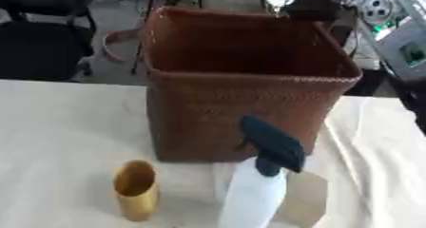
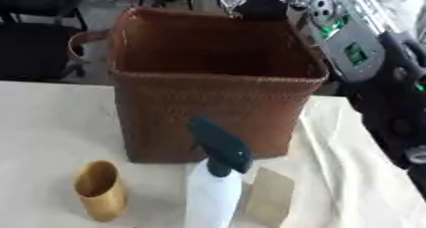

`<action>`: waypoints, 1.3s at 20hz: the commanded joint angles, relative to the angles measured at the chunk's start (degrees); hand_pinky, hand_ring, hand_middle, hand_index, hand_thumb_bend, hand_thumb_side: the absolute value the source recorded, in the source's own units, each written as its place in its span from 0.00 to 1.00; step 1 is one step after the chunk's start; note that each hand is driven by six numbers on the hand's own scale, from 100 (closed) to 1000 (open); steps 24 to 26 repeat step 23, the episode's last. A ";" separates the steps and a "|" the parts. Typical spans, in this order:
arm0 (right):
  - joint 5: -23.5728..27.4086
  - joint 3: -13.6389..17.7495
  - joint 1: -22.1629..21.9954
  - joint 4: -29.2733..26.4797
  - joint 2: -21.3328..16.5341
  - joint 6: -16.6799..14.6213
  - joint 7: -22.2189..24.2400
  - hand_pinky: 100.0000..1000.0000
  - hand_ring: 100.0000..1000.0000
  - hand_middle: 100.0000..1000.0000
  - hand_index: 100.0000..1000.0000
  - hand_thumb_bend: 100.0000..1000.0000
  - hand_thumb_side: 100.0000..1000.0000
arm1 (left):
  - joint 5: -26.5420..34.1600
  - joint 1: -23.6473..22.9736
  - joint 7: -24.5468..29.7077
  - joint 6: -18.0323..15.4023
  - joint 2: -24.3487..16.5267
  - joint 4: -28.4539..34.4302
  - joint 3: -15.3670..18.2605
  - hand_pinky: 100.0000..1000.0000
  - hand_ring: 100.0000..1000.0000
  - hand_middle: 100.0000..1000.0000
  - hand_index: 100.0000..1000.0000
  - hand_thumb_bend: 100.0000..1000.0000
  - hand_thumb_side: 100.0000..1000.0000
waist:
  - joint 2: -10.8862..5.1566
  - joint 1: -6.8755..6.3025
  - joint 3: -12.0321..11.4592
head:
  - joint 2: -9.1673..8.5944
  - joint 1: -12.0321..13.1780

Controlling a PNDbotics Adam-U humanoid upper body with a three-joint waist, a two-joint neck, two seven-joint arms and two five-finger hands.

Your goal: Pick up objects on the table and place them in the box.

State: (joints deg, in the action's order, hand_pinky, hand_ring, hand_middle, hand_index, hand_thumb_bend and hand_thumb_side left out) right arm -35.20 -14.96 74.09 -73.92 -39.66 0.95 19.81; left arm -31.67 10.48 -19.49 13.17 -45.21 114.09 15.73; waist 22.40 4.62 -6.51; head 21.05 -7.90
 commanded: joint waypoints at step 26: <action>7.63 6.03 1.90 -6.94 -5.99 -1.44 -4.88 0.56 0.76 0.76 0.82 0.00 1.00 | 0.00 -1.61 -0.26 0.48 -0.94 0.51 0.86 0.95 0.88 0.81 0.75 0.00 0.96 | -3.77 -1.43 2.36 | 2.58 3.32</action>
